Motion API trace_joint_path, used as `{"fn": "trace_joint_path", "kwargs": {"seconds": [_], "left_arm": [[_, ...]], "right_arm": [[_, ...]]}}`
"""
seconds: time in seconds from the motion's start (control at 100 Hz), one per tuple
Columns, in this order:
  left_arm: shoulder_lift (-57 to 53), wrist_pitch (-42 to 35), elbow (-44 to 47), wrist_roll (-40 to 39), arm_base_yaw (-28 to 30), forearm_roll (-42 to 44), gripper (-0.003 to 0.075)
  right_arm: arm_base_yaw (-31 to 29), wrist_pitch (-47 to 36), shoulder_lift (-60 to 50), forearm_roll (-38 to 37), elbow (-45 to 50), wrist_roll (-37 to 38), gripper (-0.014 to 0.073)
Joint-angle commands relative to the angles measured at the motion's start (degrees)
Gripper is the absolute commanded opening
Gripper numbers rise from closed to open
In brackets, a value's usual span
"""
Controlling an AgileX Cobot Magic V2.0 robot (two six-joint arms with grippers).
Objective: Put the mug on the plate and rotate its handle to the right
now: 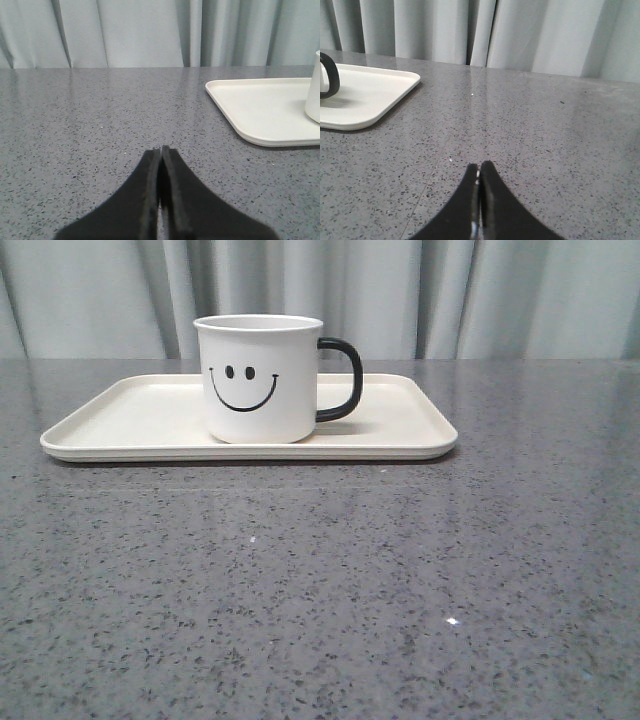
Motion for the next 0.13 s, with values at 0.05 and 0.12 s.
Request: {"fn": "trace_joint_path", "kwargs": {"seconds": [0.05,0.12], "left_arm": [[-1.74,-4.86,0.69,-0.09,0.10,0.05,-0.0020],[-1.74,-4.86,0.69,-0.09,0.10,0.05,-0.0020]], "right_arm": [[-0.21,-4.42,-1.17,-0.54,0.06,-0.08,-0.0065],[-0.21,-4.42,-1.17,-0.54,0.06,-0.08,-0.0065]]}}
